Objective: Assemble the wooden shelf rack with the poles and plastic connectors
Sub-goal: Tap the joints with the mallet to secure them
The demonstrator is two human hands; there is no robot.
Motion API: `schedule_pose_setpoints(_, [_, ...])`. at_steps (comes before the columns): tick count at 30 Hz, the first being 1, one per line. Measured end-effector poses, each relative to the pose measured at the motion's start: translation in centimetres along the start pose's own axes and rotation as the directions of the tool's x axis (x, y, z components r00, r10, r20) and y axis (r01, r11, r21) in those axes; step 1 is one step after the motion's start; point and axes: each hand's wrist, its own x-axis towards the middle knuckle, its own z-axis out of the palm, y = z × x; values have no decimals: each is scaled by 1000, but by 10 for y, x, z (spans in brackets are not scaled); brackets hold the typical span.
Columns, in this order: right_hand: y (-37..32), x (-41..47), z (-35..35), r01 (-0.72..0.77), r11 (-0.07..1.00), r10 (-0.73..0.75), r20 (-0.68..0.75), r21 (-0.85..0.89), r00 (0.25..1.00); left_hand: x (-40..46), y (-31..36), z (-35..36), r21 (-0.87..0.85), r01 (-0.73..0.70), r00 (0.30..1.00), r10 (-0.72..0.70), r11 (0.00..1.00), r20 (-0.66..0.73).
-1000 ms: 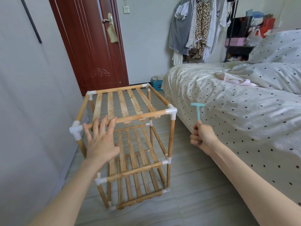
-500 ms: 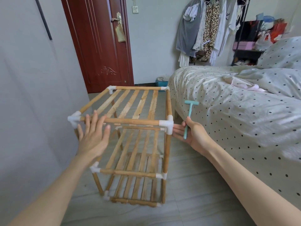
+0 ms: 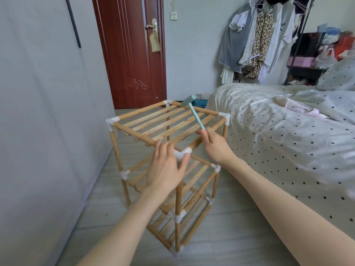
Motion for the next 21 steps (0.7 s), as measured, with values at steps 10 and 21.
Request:
schedule_pose_setpoints(10, [-30, -6, 11, 33, 995, -51, 203, 93, 978, -3, -87, -26, -298, -93, 995, 97, 950, -1])
schedule_pose_setpoints(21, [-3, -33, -52, -66, 973, 65, -11, -222, 998, 10, -79, -23, 249, -76, 997, 72, 965, 28])
